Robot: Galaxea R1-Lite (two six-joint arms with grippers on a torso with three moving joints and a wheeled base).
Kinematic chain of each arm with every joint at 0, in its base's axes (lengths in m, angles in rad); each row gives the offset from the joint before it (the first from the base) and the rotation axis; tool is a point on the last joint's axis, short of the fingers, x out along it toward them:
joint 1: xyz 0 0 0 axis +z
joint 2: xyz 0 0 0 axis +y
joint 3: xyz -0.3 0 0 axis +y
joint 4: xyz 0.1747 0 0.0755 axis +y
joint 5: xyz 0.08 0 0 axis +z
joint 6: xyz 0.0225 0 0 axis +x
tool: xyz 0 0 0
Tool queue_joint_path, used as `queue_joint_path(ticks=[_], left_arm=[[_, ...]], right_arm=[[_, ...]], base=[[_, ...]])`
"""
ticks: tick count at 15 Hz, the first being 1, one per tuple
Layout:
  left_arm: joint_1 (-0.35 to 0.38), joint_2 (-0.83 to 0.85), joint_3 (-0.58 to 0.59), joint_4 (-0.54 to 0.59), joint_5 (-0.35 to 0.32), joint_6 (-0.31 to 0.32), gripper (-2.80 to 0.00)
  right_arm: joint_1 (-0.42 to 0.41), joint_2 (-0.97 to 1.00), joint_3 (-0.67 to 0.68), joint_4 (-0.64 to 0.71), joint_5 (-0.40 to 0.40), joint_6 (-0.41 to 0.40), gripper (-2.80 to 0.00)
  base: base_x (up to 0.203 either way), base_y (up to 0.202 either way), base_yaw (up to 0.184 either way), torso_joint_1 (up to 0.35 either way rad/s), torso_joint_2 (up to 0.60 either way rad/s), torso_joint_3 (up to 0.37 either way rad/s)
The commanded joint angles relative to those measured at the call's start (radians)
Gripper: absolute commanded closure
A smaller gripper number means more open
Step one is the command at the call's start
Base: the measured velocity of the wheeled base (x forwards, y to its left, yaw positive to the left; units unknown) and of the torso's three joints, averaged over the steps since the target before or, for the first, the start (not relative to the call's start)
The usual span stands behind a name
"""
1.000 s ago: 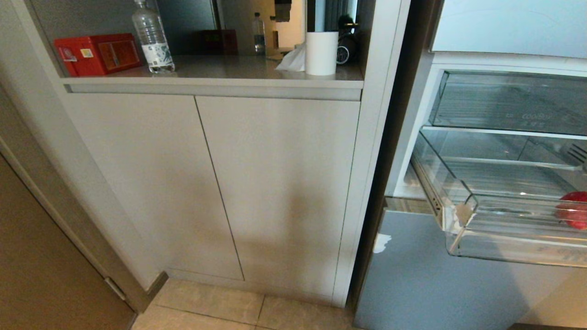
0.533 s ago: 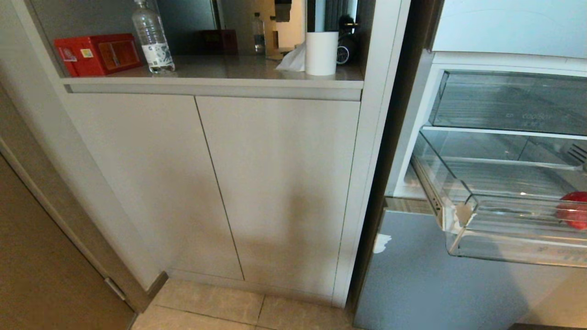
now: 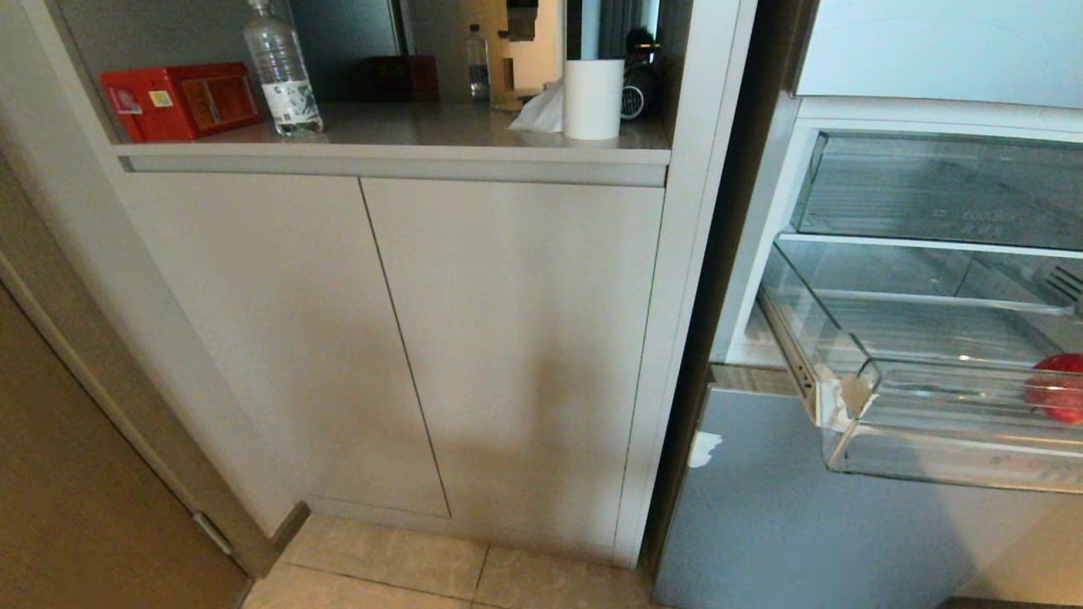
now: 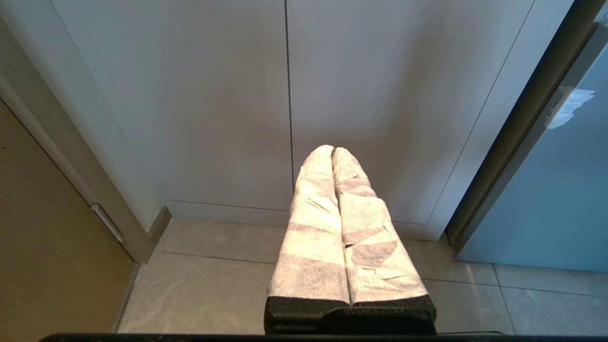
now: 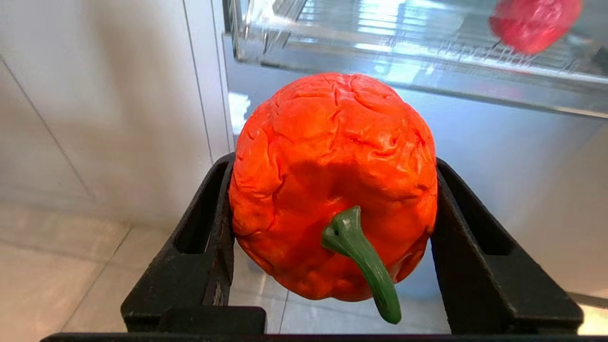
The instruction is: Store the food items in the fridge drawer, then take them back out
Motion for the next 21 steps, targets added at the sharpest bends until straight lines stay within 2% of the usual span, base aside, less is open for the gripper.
queue_joint_path(ticks=[1, 6, 21], left_arm=[[0.001, 0.0, 0.0, 0.0, 0.0, 0.0, 0.0], [0.001, 0.0, 0.0, 0.0, 0.0, 0.0, 0.0], [0.001, 0.0, 0.0, 0.0, 0.0, 0.0, 0.0]], right_arm=[[0.0, -0.018, 0.005, 0.006, -0.001, 0.001, 0.0], [0.0, -0.018, 0.005, 0.006, 0.001, -0.001, 0.0], [0.0, -0.018, 0.005, 0.006, -0.002, 0.007, 0.0]], base=[[0.0, 0.0, 0.0, 0.0, 0.0, 0.0], [-0.001, 0.0, -0.019, 0.002, 0.0, 0.0], [0.0, 0.008, -0.176, 0.003, 0.0, 0.0]])
